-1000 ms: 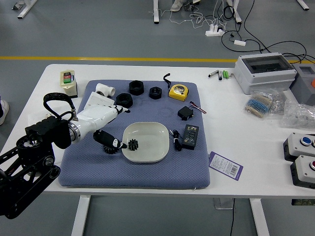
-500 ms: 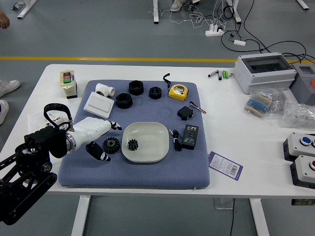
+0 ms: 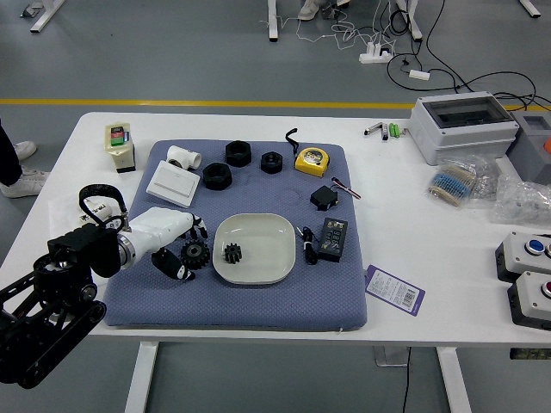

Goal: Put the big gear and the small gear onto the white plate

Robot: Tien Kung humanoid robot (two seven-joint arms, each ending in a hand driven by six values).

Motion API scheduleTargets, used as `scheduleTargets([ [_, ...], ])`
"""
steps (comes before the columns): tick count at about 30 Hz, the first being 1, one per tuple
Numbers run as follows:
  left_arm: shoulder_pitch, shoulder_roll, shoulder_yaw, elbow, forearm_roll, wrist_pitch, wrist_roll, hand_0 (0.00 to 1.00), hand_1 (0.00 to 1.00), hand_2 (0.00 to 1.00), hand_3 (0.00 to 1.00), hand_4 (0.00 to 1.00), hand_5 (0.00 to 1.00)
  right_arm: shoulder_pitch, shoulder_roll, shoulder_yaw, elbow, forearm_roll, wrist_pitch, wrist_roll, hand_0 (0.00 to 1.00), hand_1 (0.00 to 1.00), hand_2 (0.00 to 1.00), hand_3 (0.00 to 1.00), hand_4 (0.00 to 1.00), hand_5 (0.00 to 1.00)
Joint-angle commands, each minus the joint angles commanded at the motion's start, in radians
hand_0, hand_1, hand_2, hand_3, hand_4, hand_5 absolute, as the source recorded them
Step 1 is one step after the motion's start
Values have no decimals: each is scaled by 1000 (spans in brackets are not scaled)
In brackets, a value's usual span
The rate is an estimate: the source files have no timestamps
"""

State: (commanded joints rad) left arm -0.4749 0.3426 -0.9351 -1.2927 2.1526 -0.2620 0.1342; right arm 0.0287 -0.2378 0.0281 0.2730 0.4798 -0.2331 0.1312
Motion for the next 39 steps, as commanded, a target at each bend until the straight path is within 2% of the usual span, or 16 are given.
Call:
scheduleTargets([
  [4,-5,-4,-1,1,-7,5,3,421,514,552,601,745,103,1,0,-1,0,-1,0,0,605,626,725,539,728,701],
  [5,-6,-5,-1,3,-7,4,3,379,482,516,572,682,89,2,0,-2,0,-1,1,-1,605,625,725,539,727,700],
  [11,-4,-4,-2,11,-17,-6,4,379,482,516,572,682,89,4,-1,0,0,-1,1,-1,605,625,725,539,727,700],
  [12,-4,-4,-2,12,-19,-8,4,337,432,482,558,687,85,4,-1,0,0,-1,0,-1,607,627,725,539,727,701],
  [19,-4,-4,-15,9,-28,-7,5,323,417,471,557,679,81,5,0,-1,0,0,0,-1,605,626,724,539,727,700],
  [25,-1,-5,-54,10,-21,30,-1,324,419,477,568,703,84,9,-1,-1,0,0,0,-1,605,626,724,539,726,699],
  [29,0,-6,-88,-11,-17,61,-3,324,419,477,568,703,84,10,-1,-1,0,0,0,-1,605,626,724,539,726,699],
  [34,-4,-20,-109,-46,-32,119,-10,323,418,479,571,714,96,11,-2,-2,0,0,0,-2,605,626,724,539,726,701],
  [39,-17,-46,-92,-75,-49,171,-22,322,420,490,576,734,103,11,-2,-5,1,1,0,-2,605,625,723,539,726,700],
])
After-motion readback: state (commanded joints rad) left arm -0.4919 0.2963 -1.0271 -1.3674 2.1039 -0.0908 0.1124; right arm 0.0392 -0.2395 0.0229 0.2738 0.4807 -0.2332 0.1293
